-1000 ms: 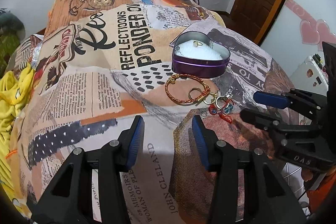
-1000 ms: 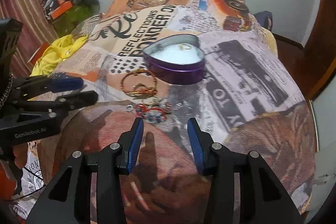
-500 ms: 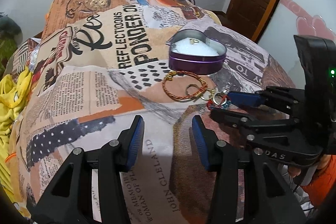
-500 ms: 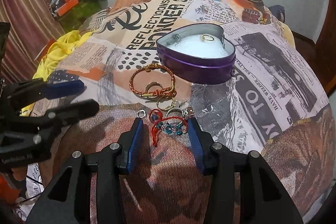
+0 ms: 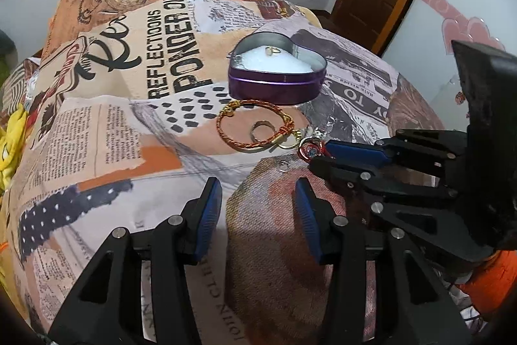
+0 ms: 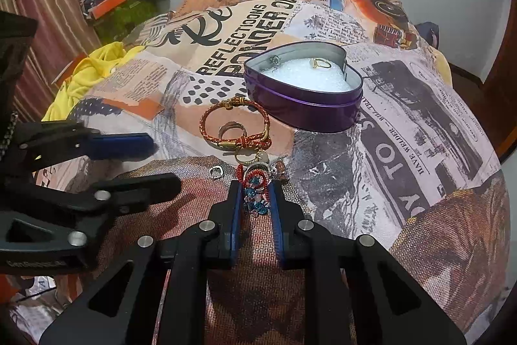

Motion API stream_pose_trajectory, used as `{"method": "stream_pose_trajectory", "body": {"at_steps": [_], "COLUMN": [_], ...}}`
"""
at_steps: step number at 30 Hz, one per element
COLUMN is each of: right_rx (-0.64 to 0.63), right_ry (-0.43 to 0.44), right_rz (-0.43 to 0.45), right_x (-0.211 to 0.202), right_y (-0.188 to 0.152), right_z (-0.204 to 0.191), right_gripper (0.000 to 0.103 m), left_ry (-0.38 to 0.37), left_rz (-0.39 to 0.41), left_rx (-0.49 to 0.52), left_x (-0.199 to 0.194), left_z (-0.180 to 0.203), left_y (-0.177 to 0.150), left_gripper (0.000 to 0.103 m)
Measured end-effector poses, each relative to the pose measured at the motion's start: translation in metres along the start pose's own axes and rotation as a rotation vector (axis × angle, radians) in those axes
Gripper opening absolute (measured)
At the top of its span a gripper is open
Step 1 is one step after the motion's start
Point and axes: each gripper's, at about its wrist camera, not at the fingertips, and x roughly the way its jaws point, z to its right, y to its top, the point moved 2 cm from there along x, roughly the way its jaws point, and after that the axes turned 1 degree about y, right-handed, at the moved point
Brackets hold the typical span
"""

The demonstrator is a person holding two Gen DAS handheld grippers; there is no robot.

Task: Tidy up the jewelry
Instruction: 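Grasp the red-and-blue beaded earring with the right gripper, then lift the beaded earring with the right gripper and lower it into the tin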

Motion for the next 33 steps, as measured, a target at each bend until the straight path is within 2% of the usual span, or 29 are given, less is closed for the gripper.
{"method": "stream_pose_trajectory", "body": {"at_steps": [10, 14, 25, 29, 33], "right_rx": [0.028, 0.040, 0.074, 0.076, 0.083], "right_ry": [-0.005, -0.031, -0.034, -0.027, -0.027], "right_rz": [-0.004, 0.003, 0.051, 0.052, 0.055], "right_x": [-0.012, -0.015, -0.029, -0.028, -0.030], "right_y": [-0.006, -0.009, -0.008, -0.008, -0.008], "right_z": [0.012, 0.018, 0.029, 0.029, 0.030], "right_gripper": [0.015, 0.015, 0.015, 0.015, 0.015], "left_ry": [-0.018, -0.015, -0.022, -0.008, -0.021], "left_rz": [-0.021, -0.024, -0.039, -0.037, -0.034], "left_rx": [0.044, 0.039, 0.035, 0.041, 0.037], "left_x": [0.016, 0.019, 0.028, 0.030, 0.027], "left_z": [0.018, 0.017, 0.016, 0.017, 0.016], "left_y": [0.003, 0.005, 0.011, 0.013, 0.013], "left_gripper": [0.045, 0.035, 0.020, 0.007, 0.007]}}
